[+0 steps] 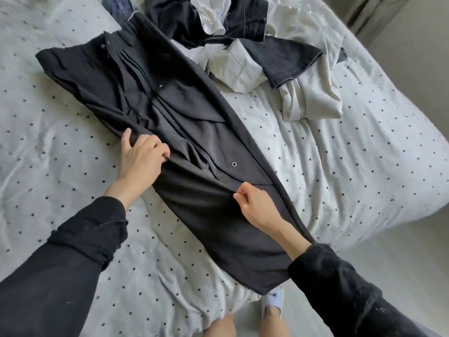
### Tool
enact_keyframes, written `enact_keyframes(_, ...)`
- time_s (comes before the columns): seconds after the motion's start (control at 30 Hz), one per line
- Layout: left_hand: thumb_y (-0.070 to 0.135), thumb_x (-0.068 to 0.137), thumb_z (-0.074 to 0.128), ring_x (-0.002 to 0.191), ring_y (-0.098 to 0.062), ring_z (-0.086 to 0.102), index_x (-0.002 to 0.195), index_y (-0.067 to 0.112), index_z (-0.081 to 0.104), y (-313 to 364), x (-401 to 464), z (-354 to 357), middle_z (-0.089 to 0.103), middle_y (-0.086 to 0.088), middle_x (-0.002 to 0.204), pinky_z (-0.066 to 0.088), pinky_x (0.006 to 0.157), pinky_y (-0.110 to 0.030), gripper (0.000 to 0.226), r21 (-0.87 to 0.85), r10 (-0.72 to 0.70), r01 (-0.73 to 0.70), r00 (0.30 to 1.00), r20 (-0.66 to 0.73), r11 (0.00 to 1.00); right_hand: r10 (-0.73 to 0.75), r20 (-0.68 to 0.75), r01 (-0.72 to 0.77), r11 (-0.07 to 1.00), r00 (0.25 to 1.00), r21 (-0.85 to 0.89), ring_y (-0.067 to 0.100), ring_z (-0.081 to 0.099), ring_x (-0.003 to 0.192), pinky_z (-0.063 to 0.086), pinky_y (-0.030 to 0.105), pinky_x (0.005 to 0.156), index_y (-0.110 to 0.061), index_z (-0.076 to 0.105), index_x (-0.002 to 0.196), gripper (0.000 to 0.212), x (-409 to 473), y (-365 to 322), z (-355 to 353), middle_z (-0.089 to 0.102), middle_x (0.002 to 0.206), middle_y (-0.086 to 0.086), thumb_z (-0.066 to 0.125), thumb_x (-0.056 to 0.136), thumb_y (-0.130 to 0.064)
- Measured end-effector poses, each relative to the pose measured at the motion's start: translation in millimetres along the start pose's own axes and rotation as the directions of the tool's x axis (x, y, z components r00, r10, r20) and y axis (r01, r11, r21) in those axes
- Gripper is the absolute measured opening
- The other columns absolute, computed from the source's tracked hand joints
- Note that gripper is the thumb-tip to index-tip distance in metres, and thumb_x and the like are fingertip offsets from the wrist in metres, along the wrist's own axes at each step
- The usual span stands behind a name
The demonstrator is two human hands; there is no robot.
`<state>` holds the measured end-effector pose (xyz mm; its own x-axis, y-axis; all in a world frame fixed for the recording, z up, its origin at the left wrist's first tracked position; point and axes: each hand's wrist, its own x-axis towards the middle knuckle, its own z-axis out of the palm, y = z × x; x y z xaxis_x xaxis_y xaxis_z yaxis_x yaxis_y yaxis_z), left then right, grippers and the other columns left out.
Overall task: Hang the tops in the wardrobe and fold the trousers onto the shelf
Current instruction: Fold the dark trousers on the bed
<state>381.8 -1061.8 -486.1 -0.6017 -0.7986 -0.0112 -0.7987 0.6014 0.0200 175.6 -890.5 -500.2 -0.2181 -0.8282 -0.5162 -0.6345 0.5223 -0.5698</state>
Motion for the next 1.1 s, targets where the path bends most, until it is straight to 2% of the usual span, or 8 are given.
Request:
enact_keyframes(0.1,-0.002,0.078,0.065,0.102,-0.027,0.057,0.086,0.013,0.062,-1,13,-10,0.061,-0.003,0.089,0.012,0.109,-0.056,0.017,-0.037,0.063,-0.065,0.997,-0.054,0.997,0.006,-0.039,-0.004,0.999,0.999,0.043,0.027,0.052,0.071,0.033,0.034,0.061,-0.016,0.041,0.086,0.017,-4,1,-9,0.046,0.061,-0.005,0.043,0.099,-0.025)
enact_keyframes(0.27,-0.005,0.079,0.058,0.081,-0.026,0.056,0.092,0.014,0.055,37,60,-23,0.053,-0.001,0.079,0.018,0.102,-0.044,0.023,-0.040,0.217,-0.231,0.950,-0.223,0.972,0.168,-0.206,-0.128,0.972,0.964,0.196,0.024,0.049,0.065,0.041,0.037,0.065,-0.012,0.047,0.090,0.014,0,19,-31,0.051,0.062,0.000,0.042,0.098,-0.022)
enact_keyframes(0.43,0.003,0.082,0.061,0.089,-0.027,0.055,0.094,0.014,0.058,74,100,-8,0.053,-0.005,0.088,0.021,0.100,-0.051,0.017,-0.053,0.296,-0.302,0.951,-0.088,0.952,0.310,-0.246,-0.267,0.944,0.918,0.196,0.034,0.057,0.082,0.042,0.040,0.071,-0.008,0.051,0.094,0.019,12,48,-46,0.063,0.081,0.011,0.042,0.099,-0.023)
enact_keyframes(0.53,0.008,0.085,0.062,0.113,-0.028,0.048,0.114,0.014,0.060,73,111,7,0.055,-0.007,0.111,0.018,0.102,-0.056,0.030,-0.026,0.271,-0.270,0.962,0.032,0.963,0.311,-0.204,-0.289,0.948,0.928,0.131,0.034,0.058,0.089,0.040,0.038,0.081,-0.007,0.052,0.100,0.020,21,54,-50,0.066,0.089,0.009,0.041,0.099,-0.023)
enact_keyframes(0.67,0.005,0.087,0.056,0.135,-0.027,0.029,0.135,0.018,0.046,62,122,11,0.040,-0.009,0.141,0.014,0.105,-0.056,0.050,-0.026,0.215,-0.214,0.974,0.068,0.977,0.282,-0.208,-0.262,0.958,0.936,0.119,0.024,0.058,0.081,0.038,0.038,0.092,-0.012,0.053,0.102,0.023,34,46,-55,0.057,0.077,-0.007,0.043,0.097,-0.032)
enact_keyframes(0.8,0.004,0.087,0.056,0.137,-0.025,0.026,0.141,0.017,0.038,63,127,14,0.033,-0.009,0.147,0.017,0.109,-0.052,0.059,-0.104,0.192,-0.182,0.976,0.099,0.978,0.211,-0.240,-0.181,0.974,0.948,0.139,0.010,0.048,0.069,0.032,0.032,0.093,-0.016,0.056,0.096,0.022,58,30,-66,0.049,0.067,-0.016,0.048,0.095,-0.037)
enact_keyframes(0.93,0.005,0.082,0.060,0.139,-0.025,0.027,0.145,0.019,0.031,51,124,14,0.028,-0.007,0.151,0.020,0.110,-0.054,0.071,-0.110,0.169,-0.159,0.981,0.090,0.981,0.085,-0.243,-0.070,0.995,0.966,0.067,0.016,0.058,0.081,0.028,0.032,0.095,-0.016,0.057,0.105,0.024,92,-7,-78,0.058,0.082,-0.010,0.048,0.095,-0.037)
enact_keyframes(1.1,0.002,0.076,0.057,0.142,-0.024,0.020,0.146,0.020,0.030,4,124,3,0.024,-0.006,0.154,0.011,0.112,-0.055,0.077,-0.121,0.060,-0.051,0.995,0.074,0.991,-0.121,-0.240,0.096,0.989,0.963,-0.111,0.022,0.060,0.095,0.027,0.035,0.093,-0.018,0.054,0.119,0.029,139,-63,-85,0.067,0.105,0.000,0.043,0.098,-0.034)
